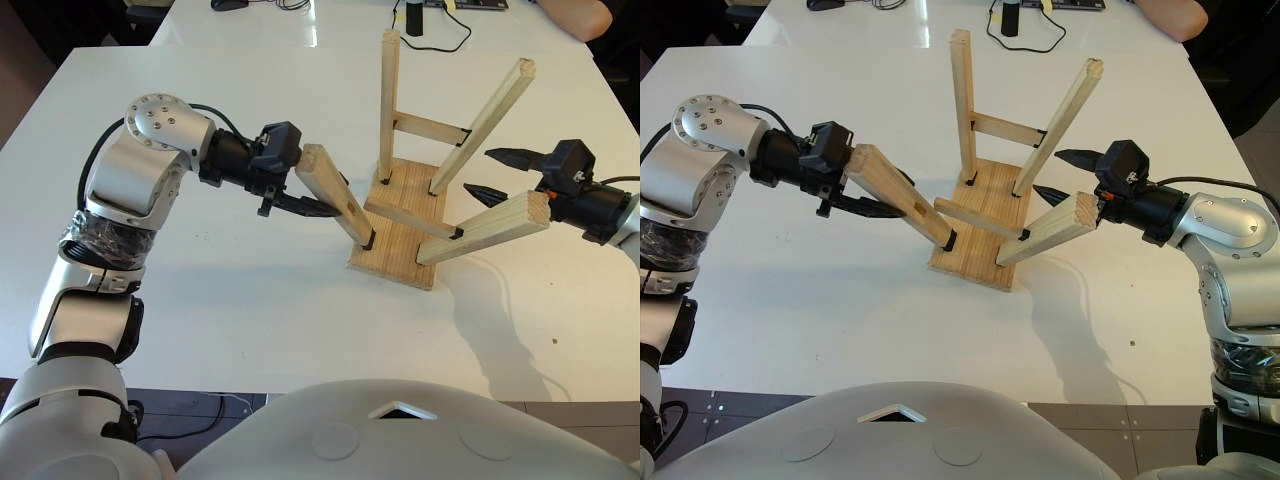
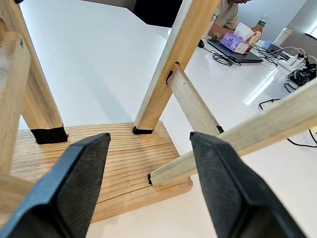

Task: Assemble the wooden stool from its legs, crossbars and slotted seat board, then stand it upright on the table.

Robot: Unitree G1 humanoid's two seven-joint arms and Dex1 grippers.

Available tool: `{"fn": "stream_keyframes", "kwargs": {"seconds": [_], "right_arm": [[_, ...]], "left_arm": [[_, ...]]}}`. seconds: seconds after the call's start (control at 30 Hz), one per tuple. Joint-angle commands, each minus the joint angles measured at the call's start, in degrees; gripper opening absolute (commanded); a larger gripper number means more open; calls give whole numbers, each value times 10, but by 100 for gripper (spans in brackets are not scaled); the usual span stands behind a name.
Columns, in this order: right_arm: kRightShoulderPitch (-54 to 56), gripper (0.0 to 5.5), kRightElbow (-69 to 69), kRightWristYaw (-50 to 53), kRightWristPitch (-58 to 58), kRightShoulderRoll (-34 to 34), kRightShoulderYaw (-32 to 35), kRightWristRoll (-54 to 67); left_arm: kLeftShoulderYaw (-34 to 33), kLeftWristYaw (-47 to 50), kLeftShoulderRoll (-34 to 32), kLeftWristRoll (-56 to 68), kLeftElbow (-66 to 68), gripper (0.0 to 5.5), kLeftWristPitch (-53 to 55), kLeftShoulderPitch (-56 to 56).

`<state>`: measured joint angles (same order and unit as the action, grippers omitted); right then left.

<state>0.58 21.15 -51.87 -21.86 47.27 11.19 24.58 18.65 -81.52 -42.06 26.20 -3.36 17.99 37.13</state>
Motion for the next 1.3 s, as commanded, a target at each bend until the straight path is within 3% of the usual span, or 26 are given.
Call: {"fn": "stream_keyframes", "kwargs": {"seconds": [0.03,0.27,0.87,1.3], "right_arm": [[-8,295,5,2,9,-4,-7,-9],[-2,295,2,3,19,-11,-30,-22],[-10,295,-4,5,43,-21,-49,-45],[42,295,-16,24,32,-46,-86,-52]], "left_arm": [[31,26,-1,-40,-8,205,64,-17],[43,4,5,-30,14,205,111,-9],[142,8,41,-103,109,205,103,30],[183,48,58,-148,49,205,48,14]]}}
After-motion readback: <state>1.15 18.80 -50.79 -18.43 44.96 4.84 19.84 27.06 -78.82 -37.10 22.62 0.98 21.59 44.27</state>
